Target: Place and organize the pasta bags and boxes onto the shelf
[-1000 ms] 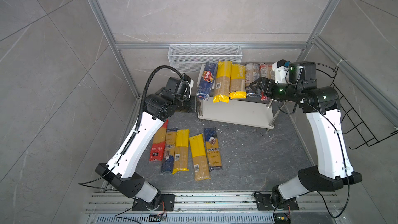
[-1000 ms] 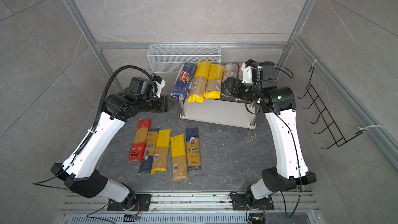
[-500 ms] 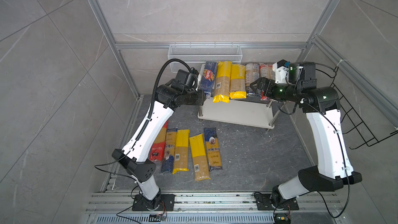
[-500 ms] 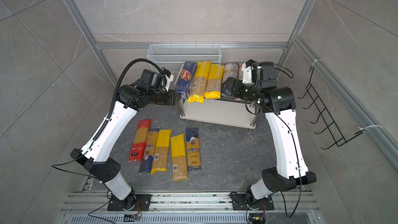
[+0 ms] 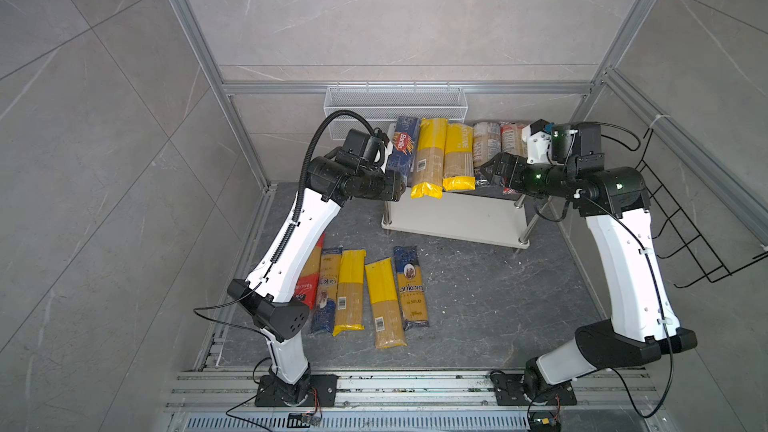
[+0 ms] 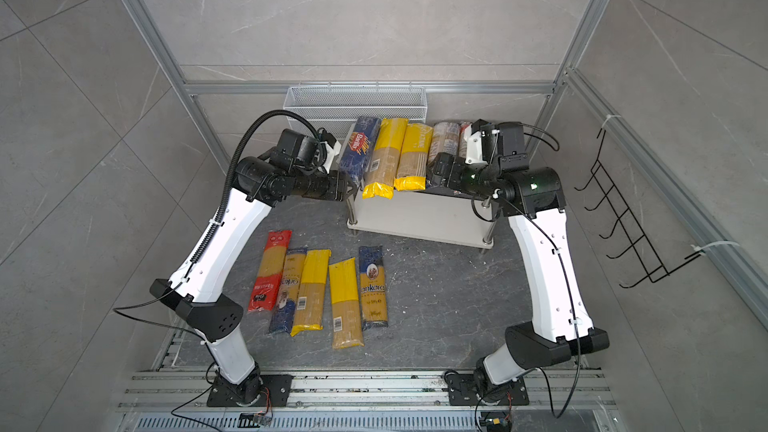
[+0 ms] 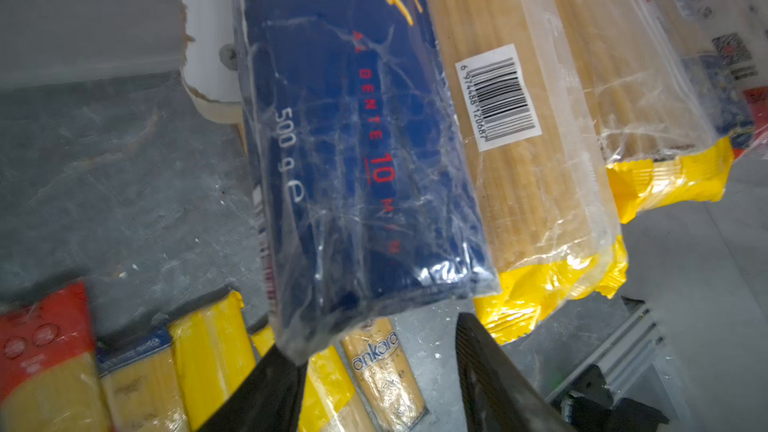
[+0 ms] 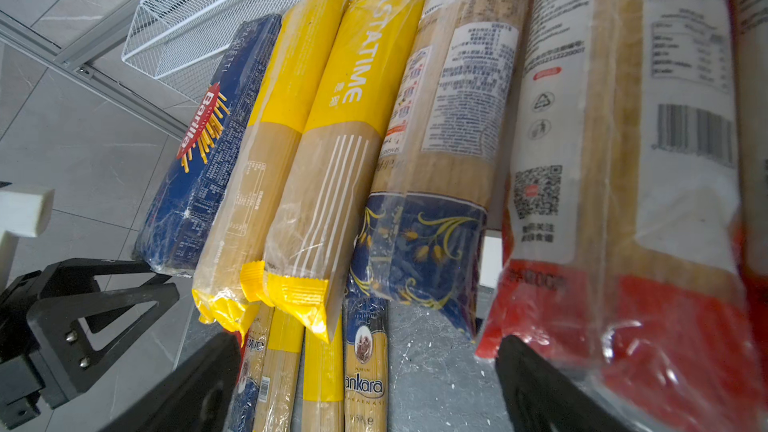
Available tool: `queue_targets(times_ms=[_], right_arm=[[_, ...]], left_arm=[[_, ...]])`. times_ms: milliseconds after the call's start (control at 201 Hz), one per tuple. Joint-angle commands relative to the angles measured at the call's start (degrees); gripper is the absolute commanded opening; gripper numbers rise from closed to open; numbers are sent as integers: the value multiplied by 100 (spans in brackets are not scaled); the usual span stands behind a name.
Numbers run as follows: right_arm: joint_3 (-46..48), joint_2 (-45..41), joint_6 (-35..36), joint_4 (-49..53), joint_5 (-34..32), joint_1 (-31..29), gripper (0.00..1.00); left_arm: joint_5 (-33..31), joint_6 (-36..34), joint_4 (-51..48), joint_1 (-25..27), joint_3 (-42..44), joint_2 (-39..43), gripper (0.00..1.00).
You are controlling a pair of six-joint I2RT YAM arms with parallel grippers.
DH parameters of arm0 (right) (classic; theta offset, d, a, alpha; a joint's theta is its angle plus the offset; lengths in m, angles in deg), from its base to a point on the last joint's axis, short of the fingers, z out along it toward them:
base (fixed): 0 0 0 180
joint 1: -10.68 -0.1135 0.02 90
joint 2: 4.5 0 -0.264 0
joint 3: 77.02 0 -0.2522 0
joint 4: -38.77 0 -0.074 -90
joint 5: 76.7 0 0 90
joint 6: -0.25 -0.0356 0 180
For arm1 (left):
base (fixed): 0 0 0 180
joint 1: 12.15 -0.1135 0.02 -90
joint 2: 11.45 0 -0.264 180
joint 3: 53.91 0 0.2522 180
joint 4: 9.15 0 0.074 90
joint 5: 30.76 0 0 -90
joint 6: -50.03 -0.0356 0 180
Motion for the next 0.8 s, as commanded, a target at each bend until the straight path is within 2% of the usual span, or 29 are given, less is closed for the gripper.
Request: queue_targets(times_ms=[0,139,448,682,796], right_arm=[[33,-3,142,80,-55,-37,100],[106,-70,191,97,-83,-43,100],[199,-240,109,232,-483,-445,100],[521,-556,-243,477,-1755,-1745,100],[1424,-957,-716,188,-2180,-2412,100]], left_arm=[[-80,-107,152,-80,12,160,81],[-131,-67,260,-76,583,786,93],[163,-55,338,-76,1392,1690,95],[-365,-310,696,-84,2604,2555,97],[-591,-388,1113,-91,3486,3052,99]])
